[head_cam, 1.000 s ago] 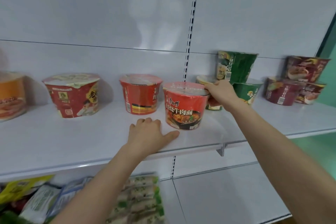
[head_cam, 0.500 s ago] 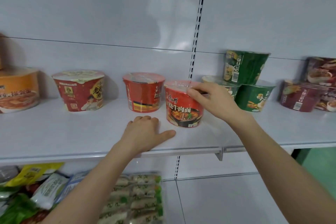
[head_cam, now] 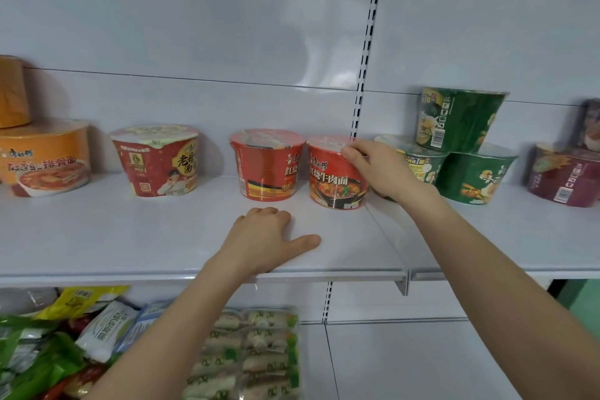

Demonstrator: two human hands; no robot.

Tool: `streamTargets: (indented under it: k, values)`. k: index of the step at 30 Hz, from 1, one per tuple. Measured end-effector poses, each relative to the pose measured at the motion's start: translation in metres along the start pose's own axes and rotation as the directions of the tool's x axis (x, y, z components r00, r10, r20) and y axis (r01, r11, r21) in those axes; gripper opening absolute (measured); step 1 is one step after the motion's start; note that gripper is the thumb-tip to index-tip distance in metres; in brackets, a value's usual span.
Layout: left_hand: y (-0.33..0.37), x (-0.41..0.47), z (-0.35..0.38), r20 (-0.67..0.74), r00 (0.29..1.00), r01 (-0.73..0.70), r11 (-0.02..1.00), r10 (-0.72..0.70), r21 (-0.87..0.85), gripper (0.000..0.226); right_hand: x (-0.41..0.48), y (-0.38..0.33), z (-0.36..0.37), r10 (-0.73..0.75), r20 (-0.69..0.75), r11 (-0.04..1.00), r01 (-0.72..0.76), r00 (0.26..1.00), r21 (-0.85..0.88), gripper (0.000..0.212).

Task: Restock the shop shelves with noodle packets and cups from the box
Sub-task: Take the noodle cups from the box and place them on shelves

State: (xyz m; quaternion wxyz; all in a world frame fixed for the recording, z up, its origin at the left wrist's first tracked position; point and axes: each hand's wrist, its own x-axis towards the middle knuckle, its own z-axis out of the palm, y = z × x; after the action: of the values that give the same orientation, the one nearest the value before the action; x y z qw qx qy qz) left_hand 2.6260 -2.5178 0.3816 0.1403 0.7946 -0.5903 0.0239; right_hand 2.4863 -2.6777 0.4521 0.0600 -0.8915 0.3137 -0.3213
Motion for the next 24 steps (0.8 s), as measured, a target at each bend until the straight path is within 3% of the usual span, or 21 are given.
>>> streamTargets:
  k: [11, 24]
  values:
    - [0.002, -0.002, -0.002, -0.015, 1.0, 0.008, 1.0, -0.008, 0.001, 0.072, 0.022, 0.008, 0.012, 0.023, 0.028, 1.0, -0.022, 0.999, -0.017, 0.042]
    - [0.004, -0.005, -0.004, -0.017, 1.0, 0.025, 0.999, -0.025, -0.04, 0.076, 0.02, 0.007, 0.012, -0.062, -0.05, 0.991, 0.056, 0.997, -0.121, 0.044]
